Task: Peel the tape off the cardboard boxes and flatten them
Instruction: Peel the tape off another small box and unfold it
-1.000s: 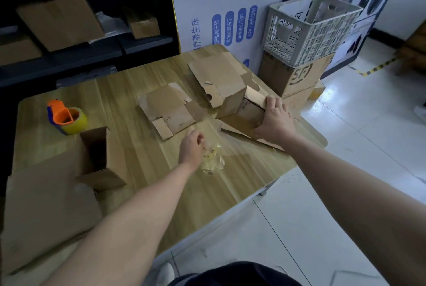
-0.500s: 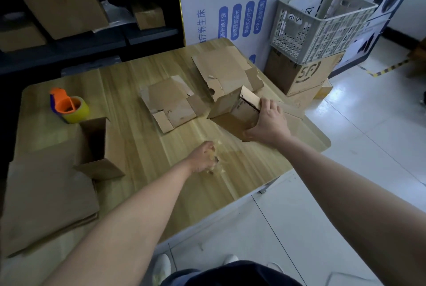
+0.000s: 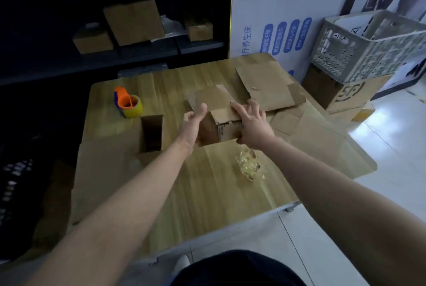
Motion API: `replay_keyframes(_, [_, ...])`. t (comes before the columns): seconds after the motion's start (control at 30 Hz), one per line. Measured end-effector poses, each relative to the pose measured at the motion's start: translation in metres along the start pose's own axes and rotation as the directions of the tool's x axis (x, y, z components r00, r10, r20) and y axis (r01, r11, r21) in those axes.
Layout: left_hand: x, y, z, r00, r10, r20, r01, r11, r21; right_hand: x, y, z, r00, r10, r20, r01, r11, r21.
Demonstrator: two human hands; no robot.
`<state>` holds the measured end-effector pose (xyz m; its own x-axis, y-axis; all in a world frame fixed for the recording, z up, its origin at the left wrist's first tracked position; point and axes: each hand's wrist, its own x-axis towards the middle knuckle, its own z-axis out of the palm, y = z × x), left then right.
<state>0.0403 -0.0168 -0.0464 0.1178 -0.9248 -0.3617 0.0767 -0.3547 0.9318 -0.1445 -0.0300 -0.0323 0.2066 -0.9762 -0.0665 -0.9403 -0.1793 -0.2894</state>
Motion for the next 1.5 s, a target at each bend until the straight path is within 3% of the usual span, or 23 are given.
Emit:
replay_keyframes(0.2, [0.005, 0.005, -0.054, 0.977, -0.194, 0.089, 0.192, 0.981, 0.036, 0.009, -0.034, 0.02, 0.992, -0.111, 0.056, 0.108, 0.993, 0.056])
replay_keyframes(0.4, [0.012, 0.006, -0.078, 0.912, -0.406, 0.056, 0.403, 0.913, 0.06, 0.018, -0.039, 0.023, 0.981, -0.192, 0.028, 0.186, 0.972, 0.145])
replay_keyframes(0.53, [0.022, 0.01, -0.081, 0.907, -0.404, 0.119, 0.417, 0.901, -0.12, 0.021, -0.035, 0.017, 0.993, -0.1, 0.064, 0.069, 0.926, 0.372])
replay_keyframes(0.63, [0.027, 0.015, -0.082, 0.935, -0.346, 0.077, 0.353, 0.929, -0.109, 0.02, -0.028, 0.007, 0.99, 0.094, 0.103, -0.138, 0.755, 0.641])
replay_keyframes(0.77, [0.029, 0.018, -0.079, 0.97, -0.238, 0.046, 0.239, 0.971, -0.015, 0.016, -0.015, -0.007, 0.92, 0.259, 0.294, -0.369, 0.318, 0.873])
replay_keyframes(0.8, [0.03, 0.017, -0.078, 0.976, -0.212, 0.048, 0.212, 0.977, -0.001, 0.014, -0.014, -0.01, 0.912, 0.252, 0.323, -0.392, 0.306, 0.868])
replay_keyframes(0.9, [0.029, 0.019, -0.072, 0.987, -0.122, 0.107, 0.12, 0.992, 0.024, 0.014, -0.012, -0.01, 0.913, 0.173, 0.368, -0.406, 0.446, 0.798])
replay_keyframes(1.03, [0.029, 0.024, -0.062, 0.991, 0.024, 0.128, -0.048, 0.98, 0.192, 0.016, -0.009, -0.002, 0.866, 0.124, 0.485, -0.465, 0.556, 0.689])
replay_keyframes(1.17, [0.029, 0.025, -0.053, 0.996, 0.085, 0.021, -0.086, 0.995, 0.042, 0.019, -0.012, 0.001, 0.858, 0.178, 0.481, -0.499, 0.507, 0.703])
replay_keyframes(1.23, [0.03, 0.022, -0.049, 0.999, -0.016, 0.031, 0.017, 0.999, -0.047, 0.02, -0.014, -0.002, 0.85, 0.225, 0.477, -0.526, 0.432, 0.733])
replay_keyframes(1.33, [0.023, 0.018, -0.05, 0.985, -0.138, 0.102, 0.145, 0.988, -0.061, 0.023, -0.012, -0.007, 0.795, 0.319, 0.517, -0.593, 0.224, 0.773])
replay_keyframes(1.5, [0.013, 0.013, -0.046, 0.959, -0.145, 0.243, 0.164, 0.985, -0.057, 0.025, -0.008, -0.01, 0.681, 0.378, 0.627, -0.625, -0.146, 0.767])
